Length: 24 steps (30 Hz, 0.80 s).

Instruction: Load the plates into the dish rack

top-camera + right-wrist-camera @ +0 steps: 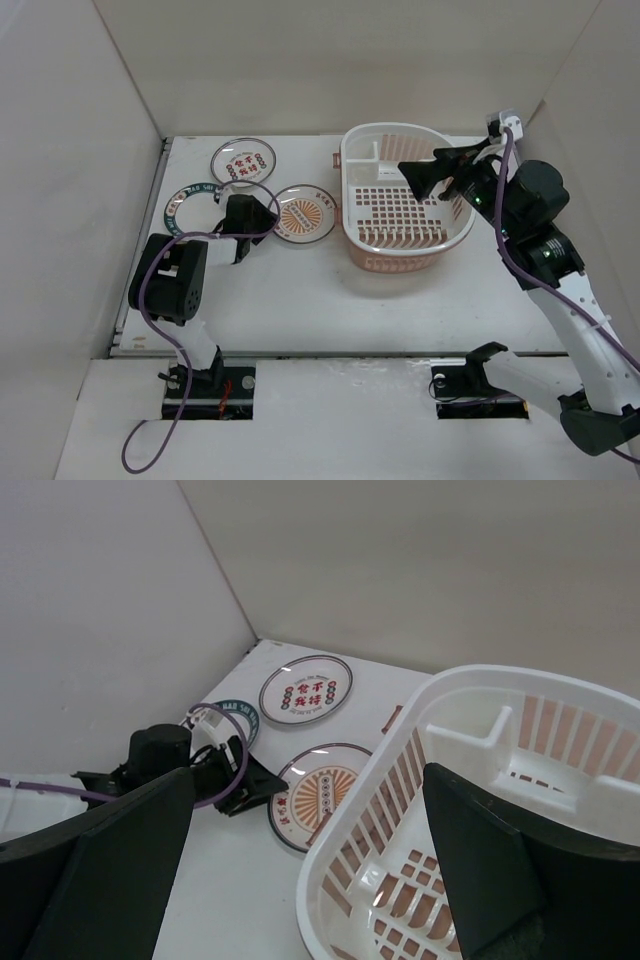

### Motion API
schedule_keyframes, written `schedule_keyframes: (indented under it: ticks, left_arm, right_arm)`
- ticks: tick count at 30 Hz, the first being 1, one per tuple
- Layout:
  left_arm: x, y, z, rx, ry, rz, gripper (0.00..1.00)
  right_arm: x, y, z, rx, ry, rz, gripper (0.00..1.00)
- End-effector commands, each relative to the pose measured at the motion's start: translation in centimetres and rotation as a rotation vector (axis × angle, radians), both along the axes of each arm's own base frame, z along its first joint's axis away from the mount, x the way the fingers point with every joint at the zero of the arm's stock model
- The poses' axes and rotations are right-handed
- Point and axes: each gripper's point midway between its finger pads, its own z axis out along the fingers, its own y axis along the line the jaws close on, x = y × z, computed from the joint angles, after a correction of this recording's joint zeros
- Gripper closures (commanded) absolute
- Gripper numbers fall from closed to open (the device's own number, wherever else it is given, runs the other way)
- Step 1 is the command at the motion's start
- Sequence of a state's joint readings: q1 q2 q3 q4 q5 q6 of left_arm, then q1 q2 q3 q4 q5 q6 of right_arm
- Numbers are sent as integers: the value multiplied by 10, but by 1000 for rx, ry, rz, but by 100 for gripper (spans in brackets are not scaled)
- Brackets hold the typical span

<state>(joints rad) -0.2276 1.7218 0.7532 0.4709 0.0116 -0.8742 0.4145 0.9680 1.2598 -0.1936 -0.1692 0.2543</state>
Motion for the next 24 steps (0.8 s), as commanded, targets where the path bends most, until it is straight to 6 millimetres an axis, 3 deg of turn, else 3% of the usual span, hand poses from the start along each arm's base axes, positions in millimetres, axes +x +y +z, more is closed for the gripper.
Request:
schedule_keyframes:
  ticks: [1, 3, 7, 12, 18, 23, 24]
  left_arm:
    - [7, -5, 2, -12, -9, -16, 53]
    - [8, -7, 0, -17, 3, -25, 53]
    - [14, -11, -5, -29, 20, -28, 64]
    - [9, -10, -16, -43, 64, -9, 100]
    - [6, -6, -7, -51, 43, 19, 100]
    - [-5, 8, 77, -22, -128, 97, 100]
    - [-5, 21, 94, 22, -160, 167, 100]
  right_arm:
    - [-4, 6, 17, 22, -71, 29, 0]
    - [-3, 7, 13, 18, -62, 29, 0]
    - [-2, 6, 13, 19, -62, 20, 0]
    - [-4, 8, 13, 20, -61, 29, 0]
    - [3, 7, 5, 14, -42, 6, 0]
    - [13, 9, -1, 34, -31, -21, 0]
    - [15, 13, -5, 30, -27, -4, 0]
